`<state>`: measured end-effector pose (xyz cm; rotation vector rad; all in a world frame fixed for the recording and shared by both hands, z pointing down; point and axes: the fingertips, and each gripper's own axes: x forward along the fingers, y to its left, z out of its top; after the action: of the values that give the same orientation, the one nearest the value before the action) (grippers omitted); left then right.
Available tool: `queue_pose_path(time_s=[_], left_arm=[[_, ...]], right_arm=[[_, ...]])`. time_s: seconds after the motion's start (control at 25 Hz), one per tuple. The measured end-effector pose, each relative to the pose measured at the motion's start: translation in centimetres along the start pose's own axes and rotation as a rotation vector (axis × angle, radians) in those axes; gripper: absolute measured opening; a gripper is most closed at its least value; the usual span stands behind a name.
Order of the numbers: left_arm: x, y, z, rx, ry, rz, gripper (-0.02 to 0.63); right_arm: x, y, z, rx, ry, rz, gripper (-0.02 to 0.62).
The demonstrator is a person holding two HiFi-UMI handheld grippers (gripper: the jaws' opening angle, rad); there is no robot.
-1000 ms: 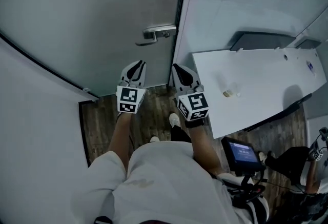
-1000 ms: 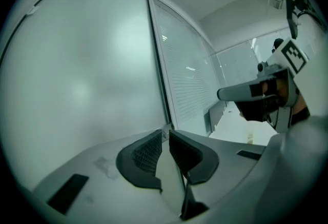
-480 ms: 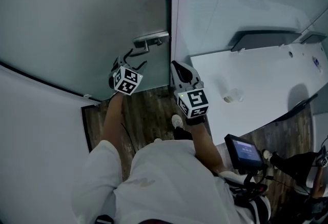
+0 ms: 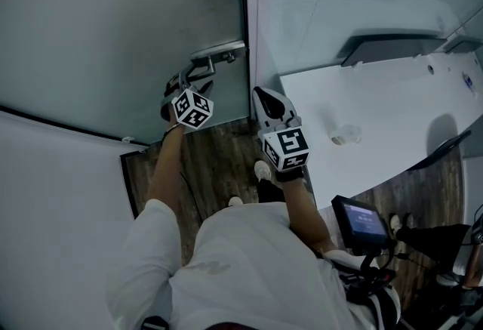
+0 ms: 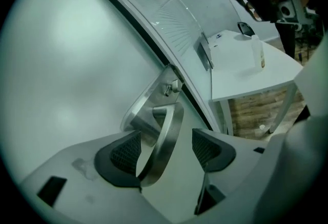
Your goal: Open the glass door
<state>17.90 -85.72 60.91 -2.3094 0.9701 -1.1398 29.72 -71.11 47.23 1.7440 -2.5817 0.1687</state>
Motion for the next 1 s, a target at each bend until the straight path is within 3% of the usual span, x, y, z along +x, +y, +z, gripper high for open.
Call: queue_pose_path(time_s=[0.08, 0.2, 0.28, 0.36, 0.72, 1.0], left_arm=[[-0.1, 0.1, 0.0, 0.025, -0.004, 0.033, 0.311], [-0.2, 0.0, -0.1, 0.060, 0.004, 0.086, 0.243], [-0.1, 0.3, -0.4, 0.077, 0.041, 0.093, 0.166], [0.0, 0.4, -0.6, 0.094, 0.067, 0.079, 0.149], [0.8, -0.3, -1.0, -0.110, -0.008, -0.002, 0.127], [-0.3, -1.5, -1.1, -0.100, -0.009, 0.006, 0.127]], right_arm=[[0.0, 0.0, -0.2, 0.002, -0.001, -0.005, 0.000], [-0.1, -0.2, -0.6, 0.016, 0.004, -0.010, 0.000], [-0.2, 0.0, -1.0, 0.011, 0.016, -0.009, 0.000], [-0.3, 0.3, -1.3, 0.009, 0.025, -0.011, 0.000], [-1.3, 0.8, -2.8, 0.029, 0.052, -0.032, 0.000], [-3.2, 1.0, -2.2, 0.012, 0.036, -0.060, 0.000]])
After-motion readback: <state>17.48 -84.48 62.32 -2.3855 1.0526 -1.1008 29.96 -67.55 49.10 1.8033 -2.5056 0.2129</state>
